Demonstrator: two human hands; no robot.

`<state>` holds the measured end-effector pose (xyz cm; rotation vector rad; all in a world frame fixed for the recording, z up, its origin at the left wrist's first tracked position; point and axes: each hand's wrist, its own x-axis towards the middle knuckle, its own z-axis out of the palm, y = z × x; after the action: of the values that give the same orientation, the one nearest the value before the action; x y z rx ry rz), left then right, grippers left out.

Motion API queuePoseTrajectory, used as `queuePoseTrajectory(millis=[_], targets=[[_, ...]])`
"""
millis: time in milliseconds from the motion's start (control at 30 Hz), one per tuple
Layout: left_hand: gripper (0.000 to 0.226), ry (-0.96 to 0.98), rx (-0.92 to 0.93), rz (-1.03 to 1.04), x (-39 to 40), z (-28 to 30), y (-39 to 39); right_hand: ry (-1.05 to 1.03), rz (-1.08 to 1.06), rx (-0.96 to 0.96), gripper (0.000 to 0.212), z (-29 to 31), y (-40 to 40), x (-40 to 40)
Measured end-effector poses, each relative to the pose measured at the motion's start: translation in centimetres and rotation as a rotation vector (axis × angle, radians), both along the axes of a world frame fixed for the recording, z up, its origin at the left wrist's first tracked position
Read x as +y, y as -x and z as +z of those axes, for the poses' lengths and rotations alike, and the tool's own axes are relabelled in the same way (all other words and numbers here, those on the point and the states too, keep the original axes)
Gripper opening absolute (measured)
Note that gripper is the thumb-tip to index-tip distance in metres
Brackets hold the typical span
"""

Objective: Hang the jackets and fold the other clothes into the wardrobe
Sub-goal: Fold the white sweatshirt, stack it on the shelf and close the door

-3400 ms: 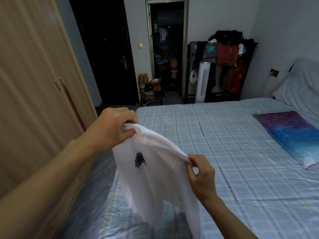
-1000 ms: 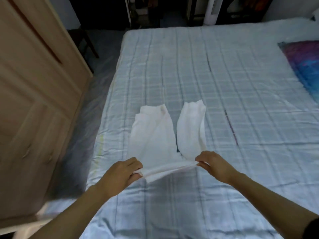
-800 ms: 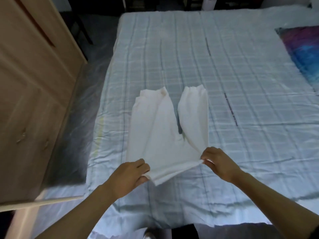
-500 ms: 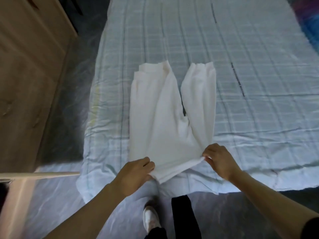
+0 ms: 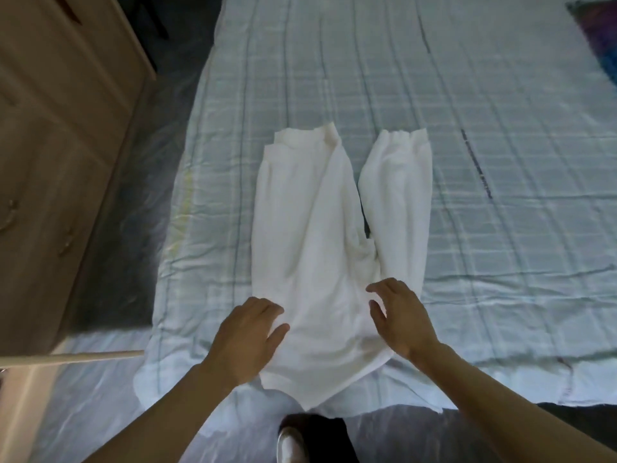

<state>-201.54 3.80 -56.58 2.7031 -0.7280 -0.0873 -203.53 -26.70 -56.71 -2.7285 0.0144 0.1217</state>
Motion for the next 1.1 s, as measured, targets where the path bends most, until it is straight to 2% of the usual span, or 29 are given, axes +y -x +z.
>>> queuePoseTrajectory(millis=[200, 300, 400, 500, 567, 833, 933, 1033, 1100], targets=[[0.052, -0.077, -0.02, 0.132, -4.4, -3.0, -10.6, -0.077, 0.033, -0.069, 0.055, -3.0, -10.3, 2.5], [0.051, -0.08, -0.033, 0.132, -6.8, -5.6, -16.6, -0.028, 0.117, -0.057, 0.069, -5.5, -15.9, 3.7], [0.058, -0.137, -0.006, 0.104, -8.3, -8.1, -22.3, 0.059, 0.198, -0.017, 0.071, -8.5, -19.9, 3.1], [0.068, -0.234, 0.037, 0.125, -7.5, -11.3, -25.1, 0.139, 0.173, -0.006, 0.071, -10.6, -20.6, 1.5], [0.07, -0.231, 0.03, 0.162, -6.8, -12.3, -25.1, 0.154, 0.148, -0.013, 0.074, -10.9, -20.4, 1.3], [0.07, -0.193, 0.036, 0.171, -7.1, -11.3, -25.2, 0.124, 0.118, 0.046, 0.076, -10.1, -20.9, 1.6], [0.06, -0.132, -0.045, 0.156, -6.8, -10.0, -27.3, 0.114, 0.114, 0.039, 0.077, -10.3, -21.1, 1.8], [0.05, -0.04, -0.179, 0.187, -6.8, -8.2, -32.9, 0.121, 0.116, 0.025, 0.076, -10.3, -21.2, 1.7], [0.05, -0.061, -0.197, 0.149, -7.4, -6.8, -37.1, 0.118, 0.11, 0.014, 0.076, -10.2, -21.1, 1.8]])
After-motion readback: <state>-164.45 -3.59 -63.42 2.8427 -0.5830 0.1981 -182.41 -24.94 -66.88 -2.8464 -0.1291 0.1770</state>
